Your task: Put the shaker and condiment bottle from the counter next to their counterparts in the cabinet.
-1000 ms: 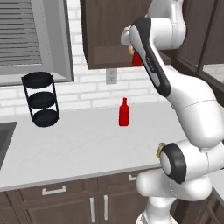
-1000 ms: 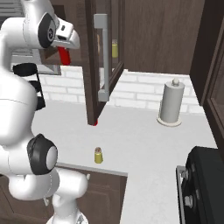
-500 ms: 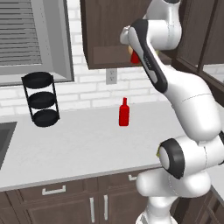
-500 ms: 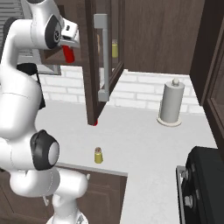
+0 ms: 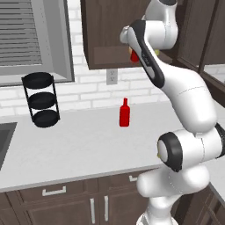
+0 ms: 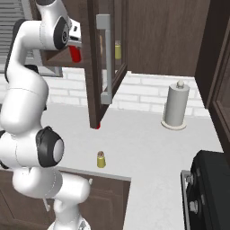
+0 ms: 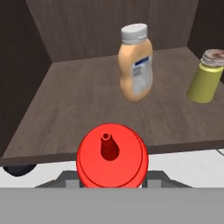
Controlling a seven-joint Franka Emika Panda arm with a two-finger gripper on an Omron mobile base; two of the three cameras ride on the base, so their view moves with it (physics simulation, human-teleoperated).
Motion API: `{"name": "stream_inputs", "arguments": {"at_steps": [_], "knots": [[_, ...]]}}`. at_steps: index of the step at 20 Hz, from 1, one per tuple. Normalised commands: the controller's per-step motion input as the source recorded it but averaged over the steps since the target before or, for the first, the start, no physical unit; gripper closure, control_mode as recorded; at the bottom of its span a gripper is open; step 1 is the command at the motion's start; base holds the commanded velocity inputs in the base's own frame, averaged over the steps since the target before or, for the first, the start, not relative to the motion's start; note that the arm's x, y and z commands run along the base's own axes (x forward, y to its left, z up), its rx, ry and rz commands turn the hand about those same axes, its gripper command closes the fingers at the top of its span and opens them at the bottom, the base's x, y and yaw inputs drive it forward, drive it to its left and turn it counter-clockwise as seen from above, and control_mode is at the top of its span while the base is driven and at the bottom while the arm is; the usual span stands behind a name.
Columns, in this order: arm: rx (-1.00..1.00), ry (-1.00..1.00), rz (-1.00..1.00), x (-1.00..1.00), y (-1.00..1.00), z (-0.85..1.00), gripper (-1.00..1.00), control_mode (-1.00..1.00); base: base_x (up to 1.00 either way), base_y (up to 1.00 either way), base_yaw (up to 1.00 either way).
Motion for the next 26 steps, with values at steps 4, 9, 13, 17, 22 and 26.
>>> {"name": "stream_inputs", "arguments": {"at_steps": [4, 9, 13, 17, 22, 26], "knots": [[0.00, 0.00, 0.00, 0.29, -0.08, 0.00, 1.00, -1.00, 0.00, 0.00, 0.00], [-0.01, 0.00, 0.00, 0.22, -0.01, 0.00, 1.00, -1.00, 0.00, 0.00, 0.00], [0.00, 0.00, 0.00, 0.29, 0.00, 0.00, 1.00, -1.00, 0.00, 0.00, 0.00], [0.00, 0.00, 0.00, 0.32, 0.00, 0.00, 1.00, -1.00, 0.00, 0.00, 0.00], [0.00, 0.00, 0.00, 0.29, 0.00, 0.00, 1.00, -1.00, 0.00, 0.00, 0.00], [0.00, 0.00, 0.00, 0.26, 0.00, 0.00, 1.00, -1.00, 0.00, 0.00, 0.00]]}}
